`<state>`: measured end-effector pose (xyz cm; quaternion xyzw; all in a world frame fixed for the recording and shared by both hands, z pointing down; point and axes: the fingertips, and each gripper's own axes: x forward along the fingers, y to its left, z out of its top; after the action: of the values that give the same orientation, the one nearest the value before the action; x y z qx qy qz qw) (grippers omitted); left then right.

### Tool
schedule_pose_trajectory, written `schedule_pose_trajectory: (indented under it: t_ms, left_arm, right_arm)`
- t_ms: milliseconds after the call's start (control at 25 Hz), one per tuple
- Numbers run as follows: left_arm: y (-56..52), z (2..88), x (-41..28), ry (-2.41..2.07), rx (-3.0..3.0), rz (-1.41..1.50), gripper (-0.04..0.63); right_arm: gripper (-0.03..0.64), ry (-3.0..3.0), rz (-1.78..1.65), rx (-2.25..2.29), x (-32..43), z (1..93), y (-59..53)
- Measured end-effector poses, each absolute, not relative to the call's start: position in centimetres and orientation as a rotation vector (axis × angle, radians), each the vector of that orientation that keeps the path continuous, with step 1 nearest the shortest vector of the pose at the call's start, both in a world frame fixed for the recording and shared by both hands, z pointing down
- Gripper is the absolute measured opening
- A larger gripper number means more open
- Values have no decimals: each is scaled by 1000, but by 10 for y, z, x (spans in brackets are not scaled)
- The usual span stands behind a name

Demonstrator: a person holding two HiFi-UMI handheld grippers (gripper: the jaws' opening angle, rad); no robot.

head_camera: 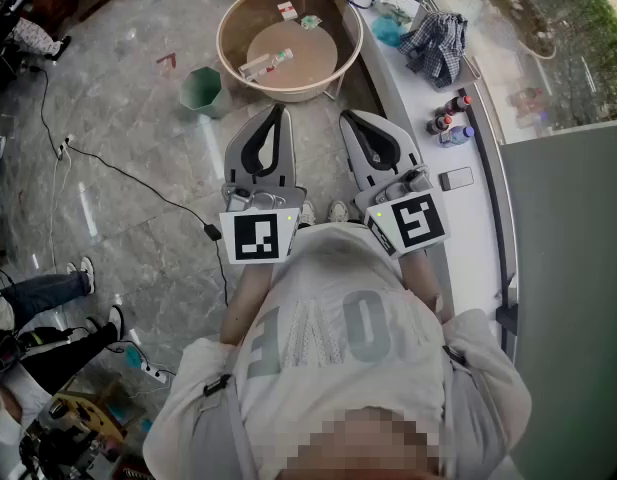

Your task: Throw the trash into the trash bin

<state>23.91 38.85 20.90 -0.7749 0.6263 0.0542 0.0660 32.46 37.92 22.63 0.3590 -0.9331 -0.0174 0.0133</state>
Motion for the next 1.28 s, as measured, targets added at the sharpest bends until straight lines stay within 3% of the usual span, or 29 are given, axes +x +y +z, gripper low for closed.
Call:
schedule_pose_trajectory:
  t_ms: [760,1280]
  left_arm:
    - [386,222,178,1899,-2400,240,11]
    - [305,218,177,1910,-2373,319,11]
  right_arm:
    - [14,-2880,-24,1176,279,226,377]
    - [14,-2889,38,1218,281,238,296]
